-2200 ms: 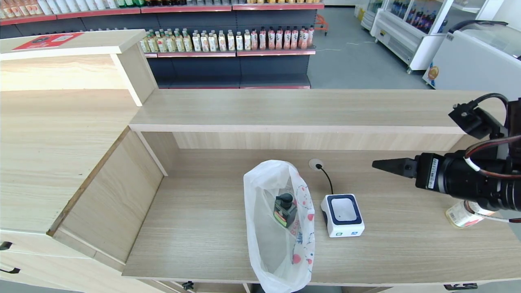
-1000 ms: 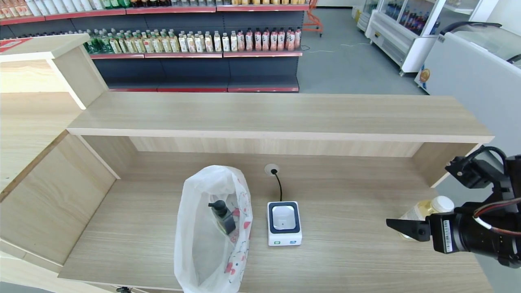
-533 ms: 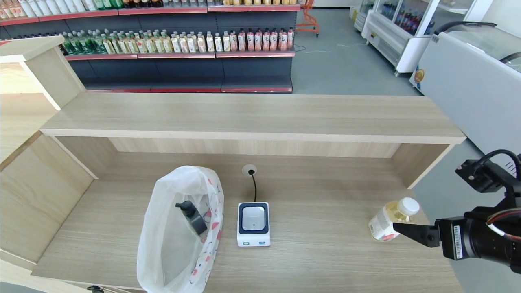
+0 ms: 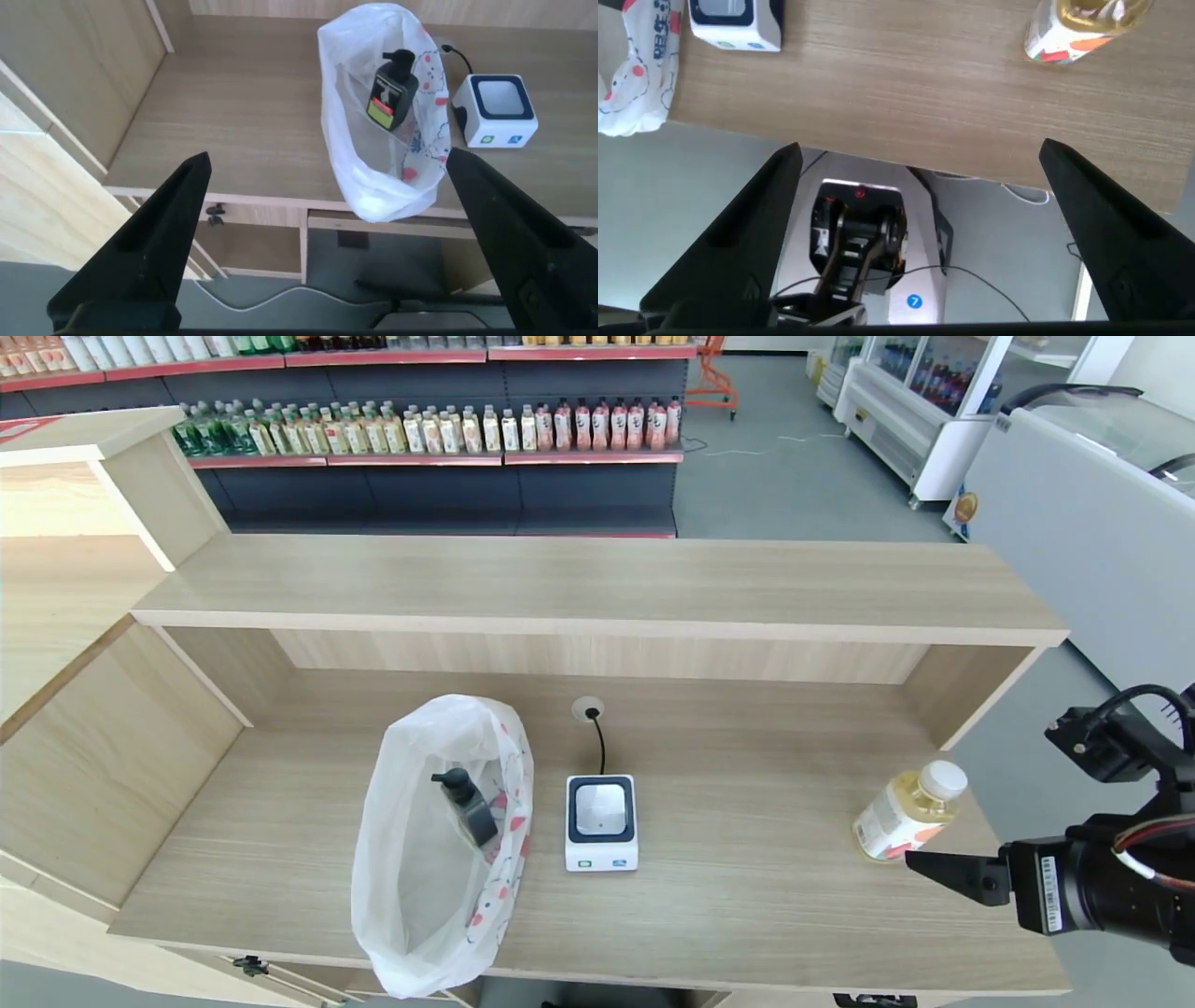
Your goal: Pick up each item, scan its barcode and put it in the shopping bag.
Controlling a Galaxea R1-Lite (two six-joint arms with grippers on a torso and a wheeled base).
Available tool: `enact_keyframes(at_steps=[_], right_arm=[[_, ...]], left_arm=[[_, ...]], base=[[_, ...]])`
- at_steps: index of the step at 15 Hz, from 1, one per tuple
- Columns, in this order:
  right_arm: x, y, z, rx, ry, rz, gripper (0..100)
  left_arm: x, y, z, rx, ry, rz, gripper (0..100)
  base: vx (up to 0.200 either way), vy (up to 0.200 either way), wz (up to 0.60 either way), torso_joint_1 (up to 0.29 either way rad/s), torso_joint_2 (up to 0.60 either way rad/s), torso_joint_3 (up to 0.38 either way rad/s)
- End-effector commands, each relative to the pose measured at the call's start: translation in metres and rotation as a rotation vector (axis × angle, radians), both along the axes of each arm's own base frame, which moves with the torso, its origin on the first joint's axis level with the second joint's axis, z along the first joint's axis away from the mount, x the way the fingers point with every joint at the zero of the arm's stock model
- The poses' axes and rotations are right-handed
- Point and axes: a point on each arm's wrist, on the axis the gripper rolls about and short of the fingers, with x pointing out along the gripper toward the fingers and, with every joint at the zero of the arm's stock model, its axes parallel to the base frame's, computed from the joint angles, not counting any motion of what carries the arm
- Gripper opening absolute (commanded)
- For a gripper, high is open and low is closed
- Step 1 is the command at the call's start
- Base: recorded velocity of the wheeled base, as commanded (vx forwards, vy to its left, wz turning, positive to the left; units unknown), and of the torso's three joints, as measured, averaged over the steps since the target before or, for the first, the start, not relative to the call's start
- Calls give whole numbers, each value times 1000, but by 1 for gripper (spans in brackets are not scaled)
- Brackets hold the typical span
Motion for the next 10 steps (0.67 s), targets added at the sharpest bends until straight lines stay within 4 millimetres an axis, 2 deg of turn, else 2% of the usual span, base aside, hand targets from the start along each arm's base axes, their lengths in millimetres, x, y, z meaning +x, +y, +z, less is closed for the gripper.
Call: enact_keyframes(at_steps=[1,6,10], right_arm=[[4,-1,-4,-25,17,-13,100],[10,-4,-11,-64,39,-42,100],[21,-23,-17,-161,51,-141,100]], left_arm=[[0,0,0,0,0,-1,100],[0,0,0,0,0,-1,100],[0,0,0,14,0,-2,100]], base=[[-200,0,0,-2,-2,2],[-200,0,0,-2,1,0],[0,0,0,0,0,0]])
